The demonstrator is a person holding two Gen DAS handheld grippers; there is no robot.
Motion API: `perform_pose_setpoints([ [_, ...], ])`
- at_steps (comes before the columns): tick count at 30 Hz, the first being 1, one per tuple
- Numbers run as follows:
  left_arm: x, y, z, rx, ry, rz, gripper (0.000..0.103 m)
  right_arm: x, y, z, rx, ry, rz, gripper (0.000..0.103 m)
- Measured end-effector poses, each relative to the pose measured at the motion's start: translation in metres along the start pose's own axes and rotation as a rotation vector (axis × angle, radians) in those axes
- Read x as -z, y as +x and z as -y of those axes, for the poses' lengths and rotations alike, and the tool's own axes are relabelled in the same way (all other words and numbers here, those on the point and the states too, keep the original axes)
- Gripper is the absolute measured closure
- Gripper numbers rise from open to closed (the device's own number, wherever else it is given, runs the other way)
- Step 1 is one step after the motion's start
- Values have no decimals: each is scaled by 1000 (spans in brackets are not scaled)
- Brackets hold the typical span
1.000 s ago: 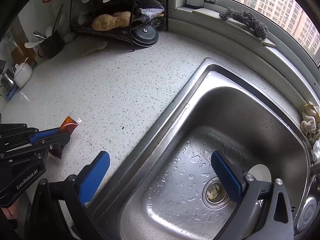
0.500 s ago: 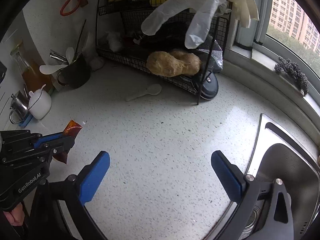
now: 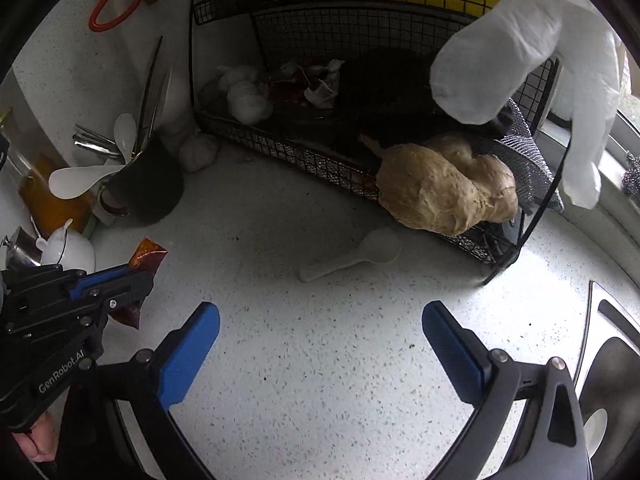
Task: Collect trash
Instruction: 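Lift the sachet with the left tool while the right grasps the white plastic spoon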
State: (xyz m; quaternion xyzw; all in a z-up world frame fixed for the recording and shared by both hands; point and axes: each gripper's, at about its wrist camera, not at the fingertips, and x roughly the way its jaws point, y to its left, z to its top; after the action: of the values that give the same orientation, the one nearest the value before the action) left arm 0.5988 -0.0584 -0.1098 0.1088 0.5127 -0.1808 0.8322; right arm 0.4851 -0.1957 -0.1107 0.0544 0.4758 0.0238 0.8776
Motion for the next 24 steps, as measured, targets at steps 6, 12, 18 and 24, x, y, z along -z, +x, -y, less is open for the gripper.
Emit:
perform_pose_setpoints([
  [6,-11,33,-1,29,53,-24,97,-5,31,1,39,66,34,2],
  [12,-21,54,-8,35,53,-40,97,-11,58,4,74,116,31,2],
  [18,-27,62,-10,29,41,-34,97,-20,76,2,85,105,21,14],
  [24,-17,61,-17,28,27,-41,97,-21,80,-7,120,33,10,57],
])
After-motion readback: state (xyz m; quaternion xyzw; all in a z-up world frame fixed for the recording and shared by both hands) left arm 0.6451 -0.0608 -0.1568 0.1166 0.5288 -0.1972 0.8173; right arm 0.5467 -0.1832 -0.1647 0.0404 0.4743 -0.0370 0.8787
